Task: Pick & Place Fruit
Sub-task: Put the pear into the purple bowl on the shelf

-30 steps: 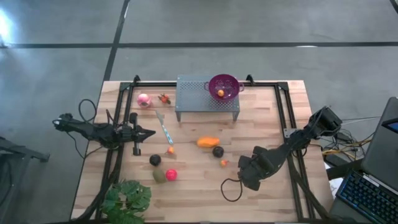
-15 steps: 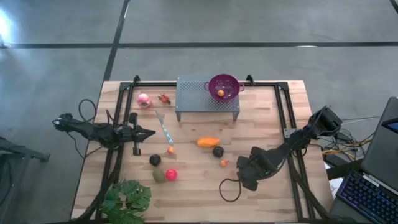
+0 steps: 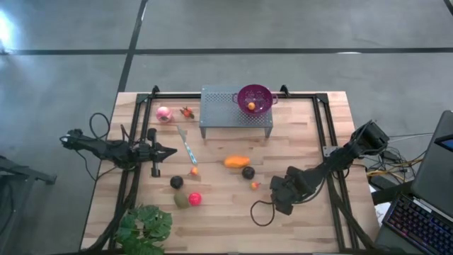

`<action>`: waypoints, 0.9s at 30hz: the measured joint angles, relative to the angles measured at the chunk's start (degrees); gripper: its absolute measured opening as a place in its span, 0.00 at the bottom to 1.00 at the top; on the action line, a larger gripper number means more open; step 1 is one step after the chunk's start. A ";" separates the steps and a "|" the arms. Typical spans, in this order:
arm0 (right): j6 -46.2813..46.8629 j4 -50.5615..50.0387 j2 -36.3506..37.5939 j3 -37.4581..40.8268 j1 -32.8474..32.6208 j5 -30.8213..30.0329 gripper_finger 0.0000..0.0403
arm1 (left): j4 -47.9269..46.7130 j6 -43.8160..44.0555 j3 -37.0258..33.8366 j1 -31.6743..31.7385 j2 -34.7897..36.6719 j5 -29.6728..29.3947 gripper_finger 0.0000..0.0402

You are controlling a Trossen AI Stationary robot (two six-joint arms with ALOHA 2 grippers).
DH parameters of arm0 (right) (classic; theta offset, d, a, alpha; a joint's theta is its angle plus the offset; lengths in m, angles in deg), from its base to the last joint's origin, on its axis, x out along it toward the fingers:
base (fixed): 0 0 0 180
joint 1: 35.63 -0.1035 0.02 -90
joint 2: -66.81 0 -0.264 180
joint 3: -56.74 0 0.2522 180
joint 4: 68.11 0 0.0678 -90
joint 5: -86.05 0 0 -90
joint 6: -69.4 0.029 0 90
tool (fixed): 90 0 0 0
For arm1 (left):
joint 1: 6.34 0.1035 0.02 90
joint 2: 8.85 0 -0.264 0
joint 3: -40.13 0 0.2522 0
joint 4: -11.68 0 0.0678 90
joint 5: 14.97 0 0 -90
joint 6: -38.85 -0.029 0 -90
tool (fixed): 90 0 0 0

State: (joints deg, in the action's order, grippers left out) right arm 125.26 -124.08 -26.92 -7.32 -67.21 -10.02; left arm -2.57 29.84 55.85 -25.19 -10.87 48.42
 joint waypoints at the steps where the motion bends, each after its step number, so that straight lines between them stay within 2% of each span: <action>1: 0.15 1.15 0.00 0.53 0.02 -0.07 0.49 | 0.00 0.02 0.02 0.00 0.00 0.00 0.03; 7: 0.30 6.56 0.24 3.46 0.21 -0.28 0.47 | 0.01 0.01 0.01 0.00 0.00 0.00 0.03; 27: 0.54 7.07 0.11 3.93 0.28 -0.26 0.35 | 0.02 0.01 0.01 0.02 0.00 0.00 0.03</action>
State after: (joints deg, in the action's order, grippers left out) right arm 125.80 -117.00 -26.81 -3.39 -66.92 -10.28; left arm -2.55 29.85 55.86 -25.17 -10.87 48.42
